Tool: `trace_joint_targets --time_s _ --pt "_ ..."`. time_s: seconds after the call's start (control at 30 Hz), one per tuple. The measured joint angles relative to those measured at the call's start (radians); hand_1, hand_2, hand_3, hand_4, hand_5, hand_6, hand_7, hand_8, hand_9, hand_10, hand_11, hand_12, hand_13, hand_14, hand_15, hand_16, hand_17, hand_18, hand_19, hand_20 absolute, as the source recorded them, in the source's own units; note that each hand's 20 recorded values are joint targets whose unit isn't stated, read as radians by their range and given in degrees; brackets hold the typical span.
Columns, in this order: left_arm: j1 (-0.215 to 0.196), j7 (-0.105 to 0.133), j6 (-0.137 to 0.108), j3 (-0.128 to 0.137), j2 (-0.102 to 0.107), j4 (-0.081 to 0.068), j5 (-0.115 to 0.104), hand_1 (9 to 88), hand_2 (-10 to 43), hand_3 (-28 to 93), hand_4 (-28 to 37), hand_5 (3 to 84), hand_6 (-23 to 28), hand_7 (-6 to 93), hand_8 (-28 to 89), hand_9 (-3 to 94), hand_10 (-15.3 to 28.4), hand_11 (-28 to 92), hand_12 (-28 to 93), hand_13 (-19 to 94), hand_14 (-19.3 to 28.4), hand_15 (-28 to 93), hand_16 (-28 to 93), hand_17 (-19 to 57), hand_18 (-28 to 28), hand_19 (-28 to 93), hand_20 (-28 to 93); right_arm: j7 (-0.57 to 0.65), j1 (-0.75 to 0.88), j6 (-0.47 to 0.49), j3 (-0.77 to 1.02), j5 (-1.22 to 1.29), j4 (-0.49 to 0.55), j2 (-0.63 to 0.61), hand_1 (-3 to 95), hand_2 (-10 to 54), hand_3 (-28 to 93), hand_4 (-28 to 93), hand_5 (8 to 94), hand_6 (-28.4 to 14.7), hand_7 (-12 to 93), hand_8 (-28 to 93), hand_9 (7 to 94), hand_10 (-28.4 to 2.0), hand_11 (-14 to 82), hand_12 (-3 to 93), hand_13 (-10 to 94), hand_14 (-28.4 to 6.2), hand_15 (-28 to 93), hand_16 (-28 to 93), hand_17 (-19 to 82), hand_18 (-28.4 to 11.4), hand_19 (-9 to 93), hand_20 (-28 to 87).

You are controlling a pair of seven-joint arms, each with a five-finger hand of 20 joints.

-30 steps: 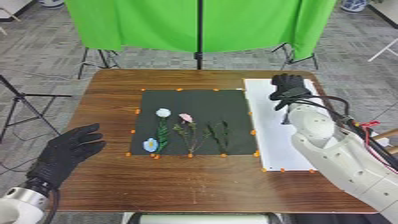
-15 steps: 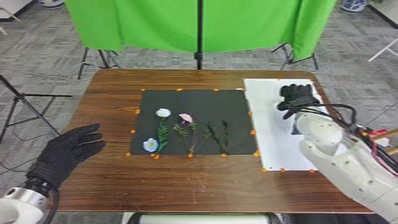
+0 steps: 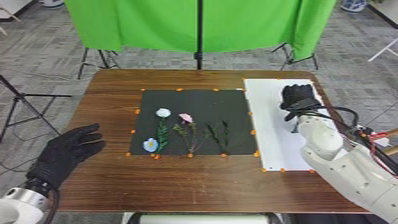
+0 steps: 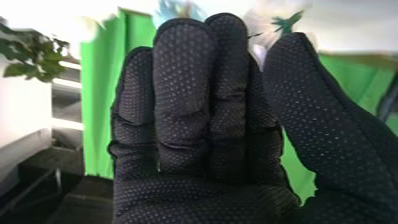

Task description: Arrange flowers

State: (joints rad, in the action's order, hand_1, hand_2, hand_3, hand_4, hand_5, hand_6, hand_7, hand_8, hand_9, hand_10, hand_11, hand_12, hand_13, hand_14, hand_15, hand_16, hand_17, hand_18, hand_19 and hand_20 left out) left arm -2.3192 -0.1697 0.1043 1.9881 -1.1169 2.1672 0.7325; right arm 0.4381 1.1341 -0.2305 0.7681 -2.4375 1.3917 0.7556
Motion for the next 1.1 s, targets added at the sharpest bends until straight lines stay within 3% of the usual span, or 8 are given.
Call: trace_joint_targets --time_s 0.23,0.6,0.83,1.1 --pt "-0.004 0.001 0.0 0.002 -0.002 0.003 0.0 26.0 7.0 76 -27.6 35.7 6.6 31.2 -16 31.4 15.7 40 13 26 17.9 56 -7 -6.4 23.0 61 4 -0.03 0.002 -0.042 0.002 0.006 0.048 -0.001 47.3 -9.2 80 -28 73.3 2.7 44 -11 86.4 -4.1 23.5 42.6 79 -2.1 50 31 32 -14.9 74 33" --pt "-0.004 0.001 0.0 0.001 -0.003 0.003 0.0 26.0 7.0 76 -27.6 35.7 6.6 31.2 -15 31.4 15.8 40 13 26 17.9 56 -7 -6.4 23.0 61 4 -0.212 0.01 -0.013 -0.038 0.045 0.295 0.019 46.9 -9.4 81 -28 72.9 2.5 44 -11 85.8 -4.4 23.4 43.1 79 -2.0 50 32 32 -14.6 74 34" --pt "-0.003 -0.001 0.0 0.0 -0.003 0.002 0.0 26.0 7.0 76 -27.6 35.7 6.6 31.3 -16 31.4 15.8 40 13 26 18.0 56 -7 -6.5 23.0 61 4 -0.251 -0.044 0.036 -0.159 0.03 0.274 0.116 46.8 -9.4 81 -28 72.6 2.6 44 -11 85.6 -4.4 23.4 43.2 78 -2.0 51 32 32 -14.6 74 34" --pt "-0.001 -0.001 0.0 -0.002 -0.003 0.002 0.0 26.0 7.0 76 -27.7 35.7 6.6 31.4 -15 31.5 15.7 40 13 26 18.0 56 -7 -6.5 23.0 61 4 -0.238 -0.042 0.048 -0.183 0.015 0.247 0.183 46.5 -9.5 82 -28 72.4 2.7 45 -11 85.5 -4.4 23.5 43.4 78 -1.9 51 32 32 -14.7 74 35"
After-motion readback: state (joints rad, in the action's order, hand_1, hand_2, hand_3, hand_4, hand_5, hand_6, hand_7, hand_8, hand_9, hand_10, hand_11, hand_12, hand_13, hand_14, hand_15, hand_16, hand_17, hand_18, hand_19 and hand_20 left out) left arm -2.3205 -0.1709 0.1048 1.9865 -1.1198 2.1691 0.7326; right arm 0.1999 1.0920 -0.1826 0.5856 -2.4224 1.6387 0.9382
